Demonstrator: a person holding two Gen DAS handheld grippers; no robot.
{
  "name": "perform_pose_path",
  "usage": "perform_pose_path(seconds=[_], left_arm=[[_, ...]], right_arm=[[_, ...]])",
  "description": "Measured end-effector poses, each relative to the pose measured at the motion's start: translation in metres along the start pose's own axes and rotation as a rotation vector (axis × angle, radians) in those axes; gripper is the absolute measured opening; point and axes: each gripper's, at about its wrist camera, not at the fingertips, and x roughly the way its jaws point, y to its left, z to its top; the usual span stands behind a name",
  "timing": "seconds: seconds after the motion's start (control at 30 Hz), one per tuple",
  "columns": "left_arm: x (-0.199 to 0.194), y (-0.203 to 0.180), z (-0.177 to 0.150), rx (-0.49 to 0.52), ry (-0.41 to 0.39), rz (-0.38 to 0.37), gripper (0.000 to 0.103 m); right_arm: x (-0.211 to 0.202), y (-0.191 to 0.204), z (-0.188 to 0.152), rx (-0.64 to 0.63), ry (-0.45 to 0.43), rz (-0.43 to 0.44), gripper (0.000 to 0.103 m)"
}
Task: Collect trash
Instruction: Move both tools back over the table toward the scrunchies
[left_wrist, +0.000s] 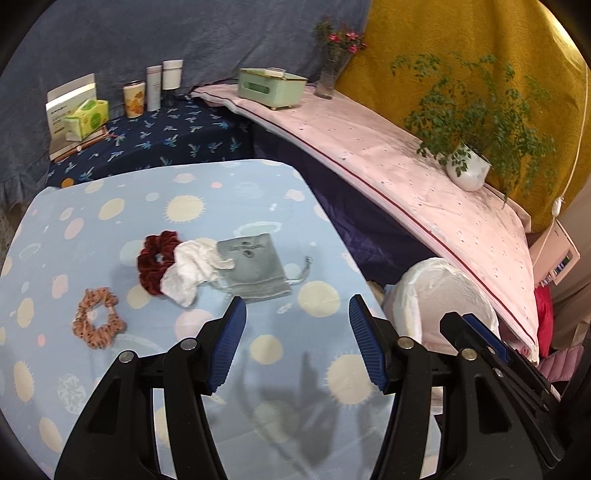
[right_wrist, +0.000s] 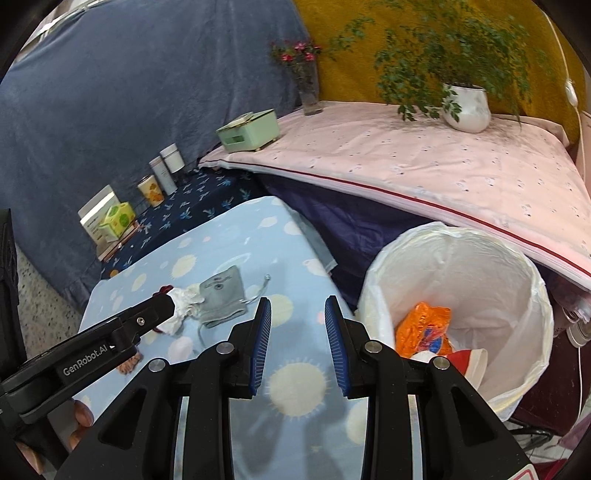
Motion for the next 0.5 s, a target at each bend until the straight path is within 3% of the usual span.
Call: perform_pose_path(seconds=[0.5], left_arm=[[-0.008,0.107,-0.014,-0.159,0.010,0.134,0.058]], right_arm=[[0.025,0.074,-0.014,-0.113,0.058,0.065,0.031]])
